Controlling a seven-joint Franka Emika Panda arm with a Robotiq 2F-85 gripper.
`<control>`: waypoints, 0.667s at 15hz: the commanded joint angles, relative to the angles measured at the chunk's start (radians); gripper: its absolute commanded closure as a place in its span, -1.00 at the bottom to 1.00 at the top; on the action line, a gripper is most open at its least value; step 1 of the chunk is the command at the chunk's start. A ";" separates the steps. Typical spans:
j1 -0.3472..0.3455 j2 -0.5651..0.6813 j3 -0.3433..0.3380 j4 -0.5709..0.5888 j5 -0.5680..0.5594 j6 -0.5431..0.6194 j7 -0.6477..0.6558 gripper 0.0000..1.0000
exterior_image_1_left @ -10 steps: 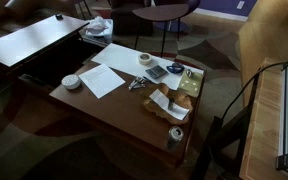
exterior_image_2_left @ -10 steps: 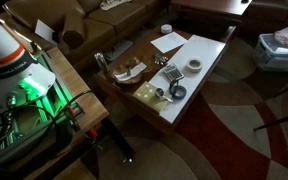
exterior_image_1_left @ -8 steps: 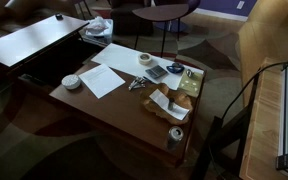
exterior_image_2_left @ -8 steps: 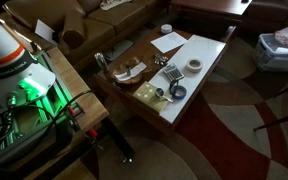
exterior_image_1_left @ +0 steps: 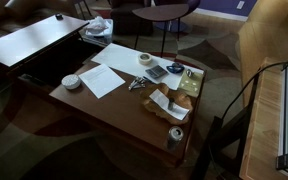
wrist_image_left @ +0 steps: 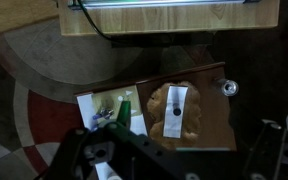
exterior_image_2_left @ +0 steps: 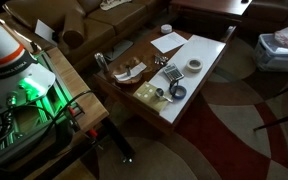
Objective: Put the can on the brown bowl
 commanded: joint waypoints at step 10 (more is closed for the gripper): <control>0.041 0.212 0.024 0.014 0.052 0.084 0.044 -1.00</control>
